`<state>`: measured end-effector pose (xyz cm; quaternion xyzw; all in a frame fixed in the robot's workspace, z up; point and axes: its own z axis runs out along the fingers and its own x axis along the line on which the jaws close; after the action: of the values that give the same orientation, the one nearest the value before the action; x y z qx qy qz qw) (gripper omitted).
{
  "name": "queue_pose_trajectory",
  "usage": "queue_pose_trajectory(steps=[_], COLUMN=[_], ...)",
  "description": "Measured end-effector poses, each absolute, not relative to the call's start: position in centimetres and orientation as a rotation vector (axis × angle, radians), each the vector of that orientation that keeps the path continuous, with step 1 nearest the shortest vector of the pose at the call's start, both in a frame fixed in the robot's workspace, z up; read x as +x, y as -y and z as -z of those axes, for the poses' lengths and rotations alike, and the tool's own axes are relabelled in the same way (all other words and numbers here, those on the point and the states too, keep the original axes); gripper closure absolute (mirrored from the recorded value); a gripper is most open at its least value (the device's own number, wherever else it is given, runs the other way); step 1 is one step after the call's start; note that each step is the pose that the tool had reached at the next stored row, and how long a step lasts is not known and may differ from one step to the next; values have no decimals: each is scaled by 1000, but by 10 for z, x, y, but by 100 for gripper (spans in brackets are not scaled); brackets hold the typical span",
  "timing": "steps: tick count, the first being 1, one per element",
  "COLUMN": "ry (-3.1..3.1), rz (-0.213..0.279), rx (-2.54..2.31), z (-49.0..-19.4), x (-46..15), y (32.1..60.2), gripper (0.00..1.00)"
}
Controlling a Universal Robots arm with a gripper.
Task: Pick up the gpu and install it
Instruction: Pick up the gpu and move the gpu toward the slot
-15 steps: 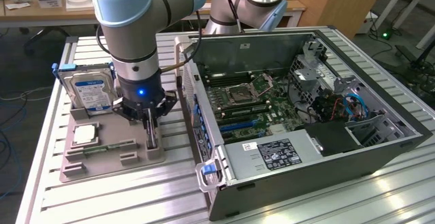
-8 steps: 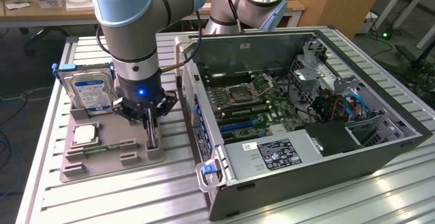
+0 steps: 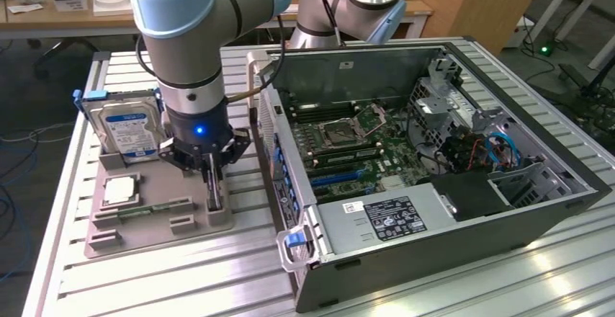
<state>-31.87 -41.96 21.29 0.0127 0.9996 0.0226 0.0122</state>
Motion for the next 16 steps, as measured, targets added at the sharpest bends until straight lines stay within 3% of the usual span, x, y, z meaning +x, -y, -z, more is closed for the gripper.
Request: queue_pose_trajectory(steps=[16], ry=[-3115], rz=[-98], rx=[40], z=[-281], x=[-319], y=[420], gripper=[72])
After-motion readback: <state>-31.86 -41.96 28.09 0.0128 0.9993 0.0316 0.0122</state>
